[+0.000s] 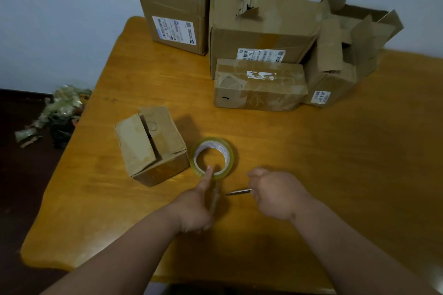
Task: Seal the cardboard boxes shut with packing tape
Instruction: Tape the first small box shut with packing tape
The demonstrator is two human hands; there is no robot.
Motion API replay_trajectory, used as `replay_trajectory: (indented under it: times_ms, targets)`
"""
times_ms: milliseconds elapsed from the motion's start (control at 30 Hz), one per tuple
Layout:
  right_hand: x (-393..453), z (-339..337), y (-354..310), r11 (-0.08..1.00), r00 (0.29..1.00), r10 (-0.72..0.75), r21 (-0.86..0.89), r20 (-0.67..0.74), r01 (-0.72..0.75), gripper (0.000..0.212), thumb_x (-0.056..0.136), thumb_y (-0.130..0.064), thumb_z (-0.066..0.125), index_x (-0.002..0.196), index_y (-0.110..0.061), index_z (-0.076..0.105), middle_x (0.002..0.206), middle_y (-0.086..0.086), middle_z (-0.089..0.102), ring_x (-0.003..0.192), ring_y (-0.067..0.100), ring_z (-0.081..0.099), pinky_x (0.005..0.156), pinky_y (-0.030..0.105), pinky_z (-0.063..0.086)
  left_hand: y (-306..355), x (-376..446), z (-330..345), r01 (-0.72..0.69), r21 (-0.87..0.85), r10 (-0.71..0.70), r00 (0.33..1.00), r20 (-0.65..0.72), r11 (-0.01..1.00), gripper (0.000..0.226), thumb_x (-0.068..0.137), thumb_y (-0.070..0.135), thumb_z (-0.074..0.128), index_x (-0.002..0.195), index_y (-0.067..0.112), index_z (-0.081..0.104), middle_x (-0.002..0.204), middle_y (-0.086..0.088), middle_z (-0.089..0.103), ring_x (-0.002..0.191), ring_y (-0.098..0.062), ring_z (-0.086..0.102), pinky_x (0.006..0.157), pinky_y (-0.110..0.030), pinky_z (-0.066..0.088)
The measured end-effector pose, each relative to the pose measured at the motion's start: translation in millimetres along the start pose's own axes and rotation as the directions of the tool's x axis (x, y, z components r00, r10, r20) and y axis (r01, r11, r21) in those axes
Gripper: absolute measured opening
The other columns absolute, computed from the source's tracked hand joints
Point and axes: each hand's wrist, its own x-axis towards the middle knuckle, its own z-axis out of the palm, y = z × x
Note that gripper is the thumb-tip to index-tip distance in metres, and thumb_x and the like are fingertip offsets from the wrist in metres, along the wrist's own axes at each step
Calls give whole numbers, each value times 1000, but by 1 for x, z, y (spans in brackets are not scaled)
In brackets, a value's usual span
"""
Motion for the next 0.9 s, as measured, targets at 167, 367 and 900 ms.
replay_trajectory:
  times_ms: [167, 367, 900]
  targets:
    - [-2, 4, -1, 998, 994, 34, 64, -108, -27, 25, 98, -28, 42, 96, -19, 65, 106, -4, 54, 85, 25, 61, 71, 39, 52, -4, 0, 0, -11, 11, 11, 1000, 13, 1000, 126, 77, -6, 66, 141, 59, -21, 96, -11, 67, 60, -17, 65, 61, -29, 56]
    - [-2, 7, -9, 994, 994, -3, 111, -107, 15, 25, 99, -29, 42, 94, -18, 64, 99, -3, 54, 85, 24, 59, 68, 35, 48, -2, -1, -5, -19, 25, 18, 999, 39, 1000, 128, 77, -7, 69, 140, 59, -22, 115, -21, 66, 65, -18, 68, 68, -32, 58]
    - [-13, 30, -6, 996, 999, 35, 83, -40, -32, 26, 98, -29, 42, 97, -21, 67, 101, -1, 56, 91, 24, 60, 69, 32, 43, -2, 1, -9, -18, 154, 10, 999, 50, 988, 130, 75, -5, 67, 141, 56, -26, 124, -19, 61, 68, -19, 67, 59, -25, 54]
